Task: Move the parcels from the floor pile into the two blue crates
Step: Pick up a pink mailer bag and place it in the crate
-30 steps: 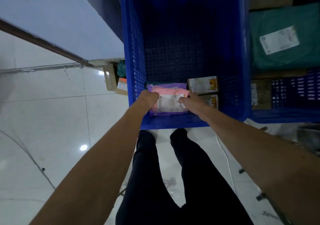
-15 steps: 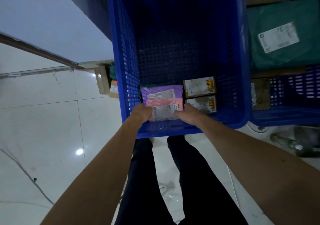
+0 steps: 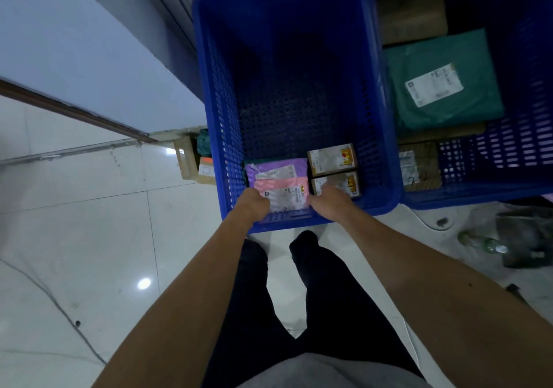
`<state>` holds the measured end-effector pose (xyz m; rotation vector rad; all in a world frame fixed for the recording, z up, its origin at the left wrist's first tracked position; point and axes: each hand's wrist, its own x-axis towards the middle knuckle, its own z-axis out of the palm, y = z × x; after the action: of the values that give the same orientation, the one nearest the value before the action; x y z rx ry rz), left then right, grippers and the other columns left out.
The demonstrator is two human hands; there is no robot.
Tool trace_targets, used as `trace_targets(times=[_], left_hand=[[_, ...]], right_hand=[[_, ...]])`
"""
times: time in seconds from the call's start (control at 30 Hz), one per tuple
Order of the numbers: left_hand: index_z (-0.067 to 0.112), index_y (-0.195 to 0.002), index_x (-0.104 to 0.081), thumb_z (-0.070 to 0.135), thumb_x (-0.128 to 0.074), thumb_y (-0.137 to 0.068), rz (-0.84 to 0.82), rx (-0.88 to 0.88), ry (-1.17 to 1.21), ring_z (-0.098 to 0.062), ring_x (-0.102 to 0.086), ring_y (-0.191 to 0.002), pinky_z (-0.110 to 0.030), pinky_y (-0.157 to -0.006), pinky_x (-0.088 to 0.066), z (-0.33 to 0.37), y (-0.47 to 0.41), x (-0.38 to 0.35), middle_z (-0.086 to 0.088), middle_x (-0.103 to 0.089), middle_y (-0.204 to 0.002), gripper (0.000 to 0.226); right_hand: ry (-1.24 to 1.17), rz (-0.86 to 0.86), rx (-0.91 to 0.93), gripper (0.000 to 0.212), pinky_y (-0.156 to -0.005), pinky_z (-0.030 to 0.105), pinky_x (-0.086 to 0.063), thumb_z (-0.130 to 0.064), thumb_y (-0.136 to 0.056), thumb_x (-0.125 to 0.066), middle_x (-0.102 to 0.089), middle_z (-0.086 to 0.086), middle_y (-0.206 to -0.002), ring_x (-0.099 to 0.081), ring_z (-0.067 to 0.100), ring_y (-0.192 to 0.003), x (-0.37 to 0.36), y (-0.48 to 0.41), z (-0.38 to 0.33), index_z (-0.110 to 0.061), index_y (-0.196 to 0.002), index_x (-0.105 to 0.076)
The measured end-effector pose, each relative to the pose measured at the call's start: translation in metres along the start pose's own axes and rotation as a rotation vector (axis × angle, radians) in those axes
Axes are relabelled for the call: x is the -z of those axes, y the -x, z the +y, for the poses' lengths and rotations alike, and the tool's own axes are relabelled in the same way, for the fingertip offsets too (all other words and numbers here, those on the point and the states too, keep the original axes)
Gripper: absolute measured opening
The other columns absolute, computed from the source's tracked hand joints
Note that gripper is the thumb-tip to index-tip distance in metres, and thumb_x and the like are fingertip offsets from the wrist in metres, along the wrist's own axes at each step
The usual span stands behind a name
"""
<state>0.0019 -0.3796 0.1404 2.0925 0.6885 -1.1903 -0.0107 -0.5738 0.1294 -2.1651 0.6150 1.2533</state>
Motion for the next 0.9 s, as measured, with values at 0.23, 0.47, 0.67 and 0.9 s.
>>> trace_targets(times=[0.23, 0.47, 0.67, 0.9], left_hand=[[-0.009, -0.133, -0.051, -0.001, -0.042, -0.096, 0.008, -0.083, -0.003, -0.027, -0.056, -0.080, -0.038, -0.069, -0.049, 0.023, 0.055, 0.023, -0.020, -0.061, -0.109, 0.039], [0.006, -0.137, -0.055, 0.010, -0.058, -0.095, -0.003, -0.181, 0.137, -0.008, -0.052, -0.067, -0.017, -0.057, -0.045, 0.013, 0.099, 0.046, 0.001, -0.059, -0.091, 0.042], [0.003, -0.127, -0.062, 0.015, -0.070, -0.078, -0.084, -0.249, 0.344, -0.026, -0.067, -0.100, -0.034, -0.081, -0.055, -0.032, 0.113, 0.078, -0.014, -0.068, -0.118, 0.050], [0.007, -0.117, -0.065, 0.014, -0.055, -0.099, -0.160, -0.209, 0.587, -0.020, -0.066, -0.109, -0.037, -0.098, -0.050, -0.088, 0.088, 0.158, -0.010, -0.071, -0.115, 0.022]], right_hand=[[0.050, 0.065, 0.055, 0.050, -0.078, 0.037, -0.046, -0.040, -0.096, -0.053, -0.060, 0.015, -0.116, -0.059, 0.031, -0.103, 0.022, 0.060, -0.017, -0.001, -0.126, -0.048], [0.146, 0.074, 0.187, 0.046, -0.080, 0.032, -0.043, -0.038, -0.100, -0.047, -0.058, 0.016, -0.127, -0.058, 0.031, -0.108, 0.034, 0.103, -0.048, -0.003, -0.130, -0.052], [0.196, 0.137, 0.257, 0.044, -0.077, 0.033, -0.043, -0.037, -0.098, -0.048, -0.056, 0.017, -0.125, -0.058, 0.033, -0.109, 0.012, 0.118, -0.103, -0.004, -0.127, -0.053], [0.361, 0.288, 0.270, 0.032, -0.077, 0.036, -0.045, -0.031, -0.101, -0.044, -0.064, 0.016, -0.116, -0.061, 0.033, -0.101, -0.057, 0.127, -0.175, -0.005, -0.112, -0.060]])
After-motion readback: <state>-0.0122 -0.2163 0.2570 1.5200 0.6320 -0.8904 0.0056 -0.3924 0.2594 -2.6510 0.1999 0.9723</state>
